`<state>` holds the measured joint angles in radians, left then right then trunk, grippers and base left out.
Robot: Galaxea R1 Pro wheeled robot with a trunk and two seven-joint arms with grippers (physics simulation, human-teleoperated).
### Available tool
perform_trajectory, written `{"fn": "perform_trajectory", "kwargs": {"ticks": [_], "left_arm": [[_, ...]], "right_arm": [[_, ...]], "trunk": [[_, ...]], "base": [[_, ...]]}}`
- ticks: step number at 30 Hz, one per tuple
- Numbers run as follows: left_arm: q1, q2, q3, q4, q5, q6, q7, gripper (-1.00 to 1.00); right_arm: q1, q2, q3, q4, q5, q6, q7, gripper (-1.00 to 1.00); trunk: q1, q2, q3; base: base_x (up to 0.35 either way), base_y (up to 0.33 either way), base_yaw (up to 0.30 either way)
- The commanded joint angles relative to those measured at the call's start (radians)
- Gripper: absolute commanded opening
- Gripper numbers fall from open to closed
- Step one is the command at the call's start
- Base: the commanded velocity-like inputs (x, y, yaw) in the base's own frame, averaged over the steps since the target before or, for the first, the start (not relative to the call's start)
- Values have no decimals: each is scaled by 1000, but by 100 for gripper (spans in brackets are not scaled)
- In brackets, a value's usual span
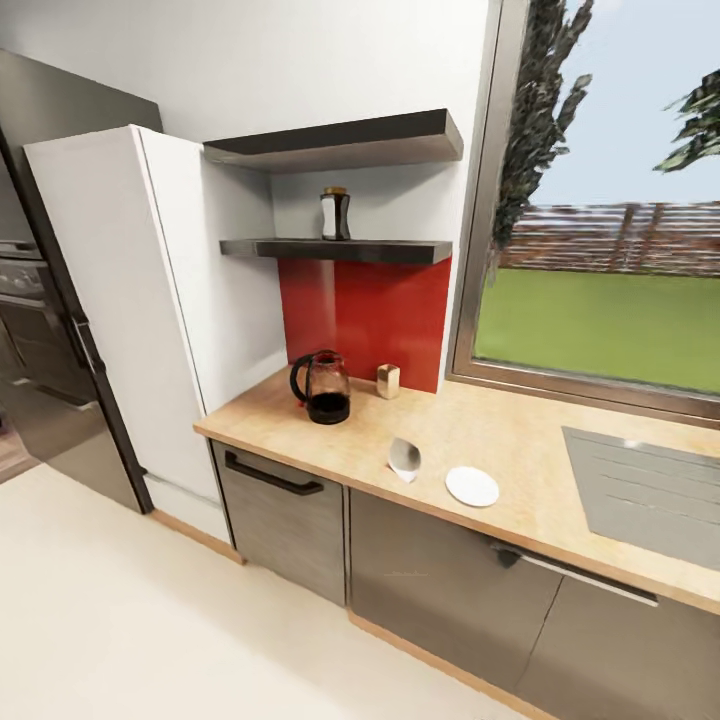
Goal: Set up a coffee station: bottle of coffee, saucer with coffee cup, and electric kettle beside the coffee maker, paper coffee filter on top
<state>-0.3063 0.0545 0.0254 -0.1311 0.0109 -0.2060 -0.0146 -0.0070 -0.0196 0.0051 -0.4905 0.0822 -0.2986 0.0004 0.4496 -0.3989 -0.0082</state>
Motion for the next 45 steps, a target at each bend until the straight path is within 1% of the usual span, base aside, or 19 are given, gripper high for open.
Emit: {"fn": "perform_trajectory", "kwargs": {"ticks": [1, 3, 4, 5, 6, 9, 10, 12, 14, 16, 18, 22, 26, 28, 30, 34, 37, 41, 45], "left_arm": [[0, 3, 1, 1, 0, -3, -2, 100], [-1, 14, -3, 1, -1, -2, -2, 100], [-1, 20, -5, 4, -2, -1, -3, 100], [-1, 22, -5, 6, -2, -1, -3, 100], [0, 26, -6, 10, -2, -1, -2, 100], [0, 34, -7, 13, -2, -1, -2, 100], [0, 37, -7, 12, -2, -1, -2, 100], [0, 39, -7, 6, -2, -1, -2, 100], [-1, 40, -7, 3, -2, -1, -2, 100], [-2, 40, -7, -1, -3, -1, -3, 100], [-5, 40, -7, -3, -4, -1, -2, 100], [-7, 39, -8, -4, -18, -1, -2, 100], [-4, 41, -9, -2, -28, -2, -2, 100], [-3, 42, -9, 1, -30, -3, -2, 100], [-2, 45, -9, 10, -31, -1, -2, 100], [-2, 49, -9, 14, -29, -1, -2, 100], [10, 61, -11, 15, -32, -3, -1, 100], [17, 62, -11, 15, -33, -3, 0, 100], [20, 69, -10, 13, -35, -4, 1, 100]], "right_arm": [[0, 3, 0, -6, 8, -2, -1, 100], [-1, 22, 1, -57, 10, -2, -3, 100], [-2, 39, 2, -117, 12, -2, -4, 100], [-3, 45, 3, -142, 12, -1, -4, 100], [-6, 65, 3, -215, 12, 1, -4, 100], [-16, 121, 5, -335, 16, 6, -5, 100], [-32, 146, 5, -384, 24, 8, -10, 100], [-66, 165, 5, -441, 51, 20, -46, 100], [-95, 176, 6, -477, 72, 63, -94, 100], [-143, 191, 12, -522, 86, 160, -157, 100], [-192, 194, 30, -567, 92, 258, -191, 100], [-263, 194, 52, -645, 94, 365, -212, 100], [-327, 194, 57, -713, 94, 456, -217, 100], [-369, 194, 58, -782, 94, 542, -217, 100], [-382, 194, 67, -855, 95, 580, -217, 100], [-384, 194, 87, -863, 98, 586, -217, 100], [-382, 194, 77, -851, 98, 594, -228, 100], [-381, 194, 90, -851, 110, 599, -215, 100], [-381, 194, 90, -860, 111, 601, -208, 100]], "trunk": [[0, -1, -1], [0, -1, -1], [0, -1, -1], [0, -1, -1], [0, -1, -1], [0, -1, -1], [0, -1, -1], [0, -1, -1], [0, -1, -1], [0, -1, -1], [0, -1, -1], [0, -1, -1], [0, -1, -1], [0, -1, -1], [0, -1, -1], [0, -1, -1], [0, -1, -1], [0, -1, -1], [0, -1, -1]], "base": [[0, 25, -9], [0, 11, -4], [0, 5, -2], [0, 4, -2], [0, 2, -1], [0, 0, 0], [0, 0, 0], [0, 0, 0], [0, 0, 0], [0, 0, 0], [0, 0, 0], [0, 0, 0], [0, 0, 0], [0, 0, 0], [100, 22, 0], [284, 82, 0], [106, 32, 0], [0, 0, 0], [55, 0, 0]]}}
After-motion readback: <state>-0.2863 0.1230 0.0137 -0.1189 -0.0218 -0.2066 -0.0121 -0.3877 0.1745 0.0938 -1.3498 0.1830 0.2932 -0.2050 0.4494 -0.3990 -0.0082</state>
